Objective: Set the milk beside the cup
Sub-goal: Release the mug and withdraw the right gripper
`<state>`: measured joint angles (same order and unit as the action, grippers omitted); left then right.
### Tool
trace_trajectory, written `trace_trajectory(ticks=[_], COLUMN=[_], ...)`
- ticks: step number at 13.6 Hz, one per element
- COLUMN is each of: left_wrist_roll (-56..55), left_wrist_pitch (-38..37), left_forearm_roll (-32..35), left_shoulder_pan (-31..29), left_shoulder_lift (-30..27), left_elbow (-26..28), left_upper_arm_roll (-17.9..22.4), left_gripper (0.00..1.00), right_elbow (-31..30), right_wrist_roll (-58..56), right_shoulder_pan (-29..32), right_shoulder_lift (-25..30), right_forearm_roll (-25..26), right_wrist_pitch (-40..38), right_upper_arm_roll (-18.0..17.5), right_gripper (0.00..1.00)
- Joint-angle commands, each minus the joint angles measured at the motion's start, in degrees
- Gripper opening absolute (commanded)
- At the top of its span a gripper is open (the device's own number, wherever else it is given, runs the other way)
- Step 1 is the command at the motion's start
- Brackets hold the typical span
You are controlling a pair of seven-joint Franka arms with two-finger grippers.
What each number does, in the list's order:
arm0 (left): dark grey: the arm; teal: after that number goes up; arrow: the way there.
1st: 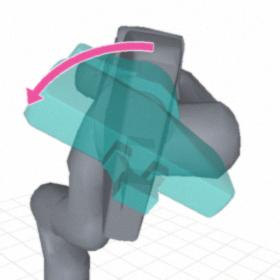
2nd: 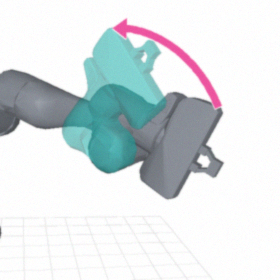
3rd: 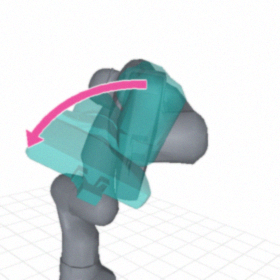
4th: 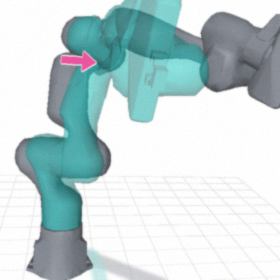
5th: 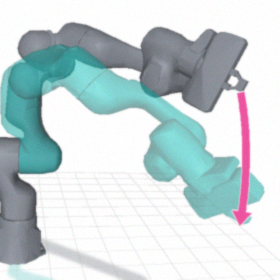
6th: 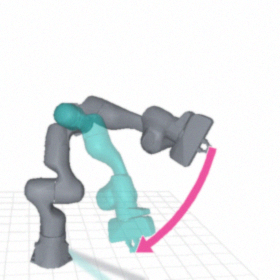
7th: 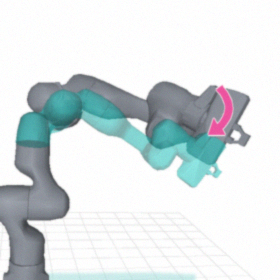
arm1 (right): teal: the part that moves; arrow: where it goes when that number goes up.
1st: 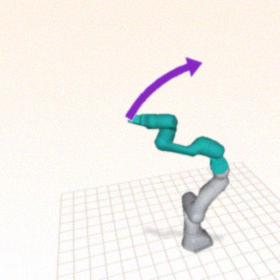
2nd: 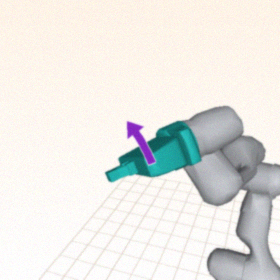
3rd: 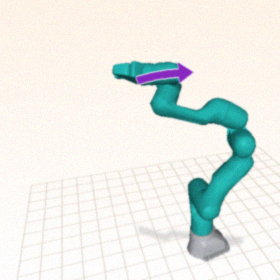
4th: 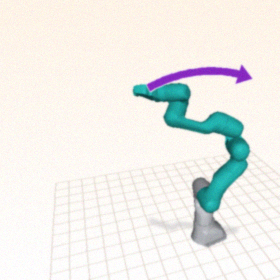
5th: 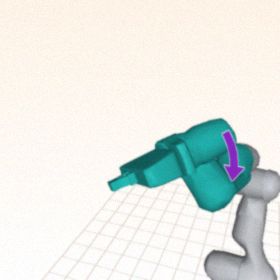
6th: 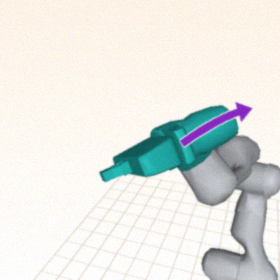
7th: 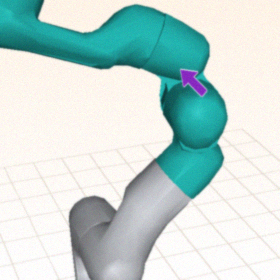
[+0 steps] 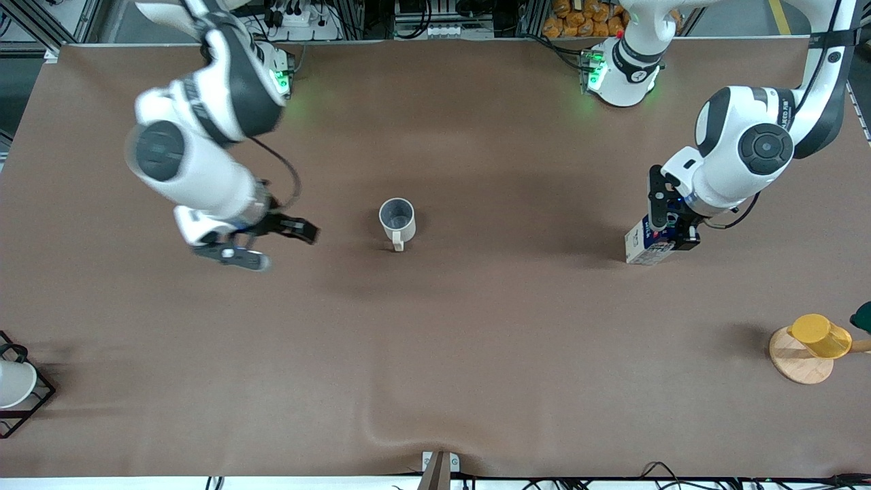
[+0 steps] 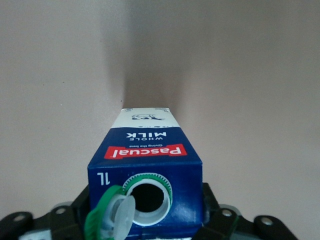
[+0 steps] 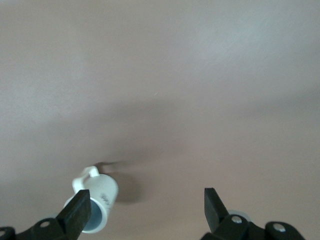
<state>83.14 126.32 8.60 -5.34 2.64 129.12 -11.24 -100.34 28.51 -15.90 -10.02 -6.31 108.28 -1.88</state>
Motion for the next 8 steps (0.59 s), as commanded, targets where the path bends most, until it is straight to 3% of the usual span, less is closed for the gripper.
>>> trace_trajectory(ticks=[1,4,7,8], left_wrist_roll=[0.7,0.6,-0.4,-2.8], left_wrist_pitch=[0.8,-2.5,-7.0,-8.9], left_forearm_roll=[0.4,-0.2,-4.0,-5.0], left_shoulder_pan=[-0.5,0.0,0.1,0.2], left_shoulder_lift=[0.7,0.5,0.6,0.5], left_elbow=[-0.4,-3.3,-6.2,-7.0], left_upper_arm_roll=[-0.4,-0.5,-0.5,-0.6], left_gripper=[0.65,0.65,0.65,0.65], right_elbow=[-3.3,-0.8,9.4,10.4], right_wrist_roll=[-7.2,-20.8,-27.2,-27.3], right_shoulder_pan=[7.4,14.4,18.2,18.6], right_shoulder_lift=[6.0,7.2,6.5,6.8], right_forearm_roll=[-0.4,-0.3,0.4,2.8], right_wrist_pitch=[-3.0,-7.0,-17.4,-18.9], right_upper_arm_roll=[-1.3,-1.0,-0.9,-1.0], right_gripper=[1.00,1.00,1.00,1.00])
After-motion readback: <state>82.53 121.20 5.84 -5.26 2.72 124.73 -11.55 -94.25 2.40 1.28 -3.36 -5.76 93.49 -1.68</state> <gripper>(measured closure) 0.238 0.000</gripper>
